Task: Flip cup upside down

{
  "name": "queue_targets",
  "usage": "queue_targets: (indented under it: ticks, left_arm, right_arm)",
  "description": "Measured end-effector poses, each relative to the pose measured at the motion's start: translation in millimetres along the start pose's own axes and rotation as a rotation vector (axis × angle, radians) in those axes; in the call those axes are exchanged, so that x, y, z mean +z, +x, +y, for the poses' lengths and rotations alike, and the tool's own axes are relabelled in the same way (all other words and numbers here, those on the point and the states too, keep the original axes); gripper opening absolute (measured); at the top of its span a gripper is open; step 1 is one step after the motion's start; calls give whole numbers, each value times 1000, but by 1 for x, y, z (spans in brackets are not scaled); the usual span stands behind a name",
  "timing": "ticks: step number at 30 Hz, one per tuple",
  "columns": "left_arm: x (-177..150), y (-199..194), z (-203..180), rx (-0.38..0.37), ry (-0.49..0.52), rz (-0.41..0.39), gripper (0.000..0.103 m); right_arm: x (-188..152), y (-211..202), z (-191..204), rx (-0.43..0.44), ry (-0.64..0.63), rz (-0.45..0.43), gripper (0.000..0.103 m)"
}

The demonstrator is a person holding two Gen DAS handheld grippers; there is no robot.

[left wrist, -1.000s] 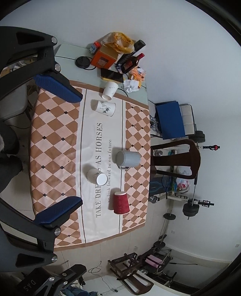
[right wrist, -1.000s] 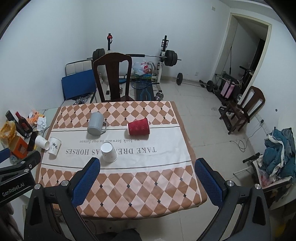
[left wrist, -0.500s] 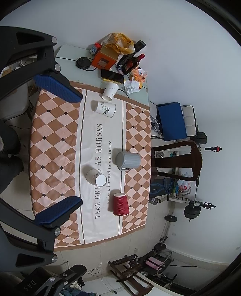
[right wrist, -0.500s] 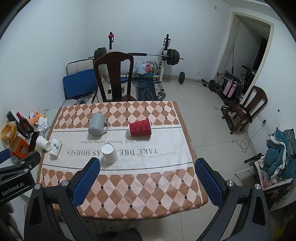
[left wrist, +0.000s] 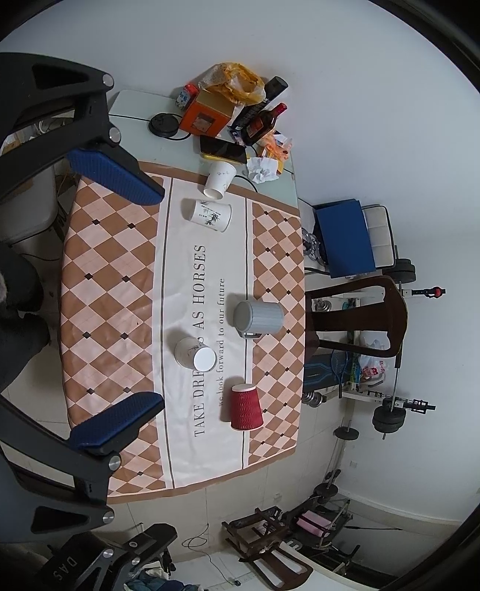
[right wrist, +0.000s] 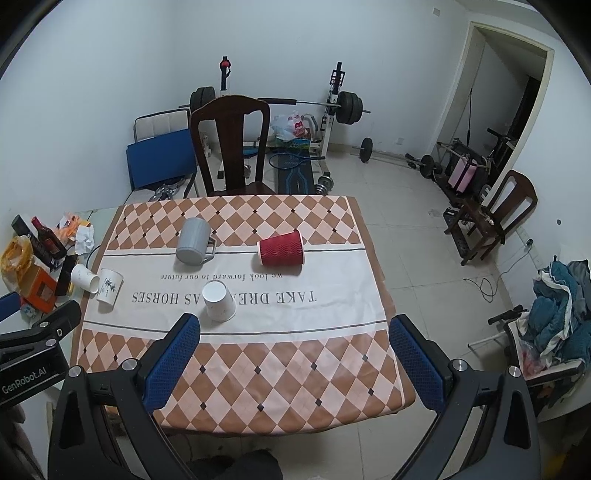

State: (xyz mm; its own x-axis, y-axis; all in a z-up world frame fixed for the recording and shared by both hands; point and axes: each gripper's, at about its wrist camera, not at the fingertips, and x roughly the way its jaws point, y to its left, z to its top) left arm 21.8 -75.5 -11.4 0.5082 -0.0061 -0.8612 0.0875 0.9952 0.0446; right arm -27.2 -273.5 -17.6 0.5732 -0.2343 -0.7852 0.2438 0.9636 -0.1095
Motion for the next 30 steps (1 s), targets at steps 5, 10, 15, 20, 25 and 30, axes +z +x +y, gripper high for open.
queue_targets:
  ticks: [5, 10, 15, 20, 25, 30]
  left_arm:
    - [-1, 0, 2, 0, 0, 2, 103]
    - [-5, 1, 12, 1, -11, 5, 103]
    - [-7, -1, 16, 0, -10, 3, 103]
    - [-7, -1, 15, 3, -8, -1, 103]
    - [-7, -1, 15, 5, -9, -1, 103]
    - [-6, -1, 15, 4, -12, 0, 103]
  right_arm:
    - [-2, -1, 2, 6, -4, 2, 103]
    - [-3, -8, 3, 13, -14, 1, 103]
    - [0, -8, 5, 16, -15, 2, 103]
    - [-2, -11, 5, 19, -14, 1, 103]
    - [1, -11, 6, 20, -17, 1, 103]
    - [1, -12, 6, 22, -18, 2, 103]
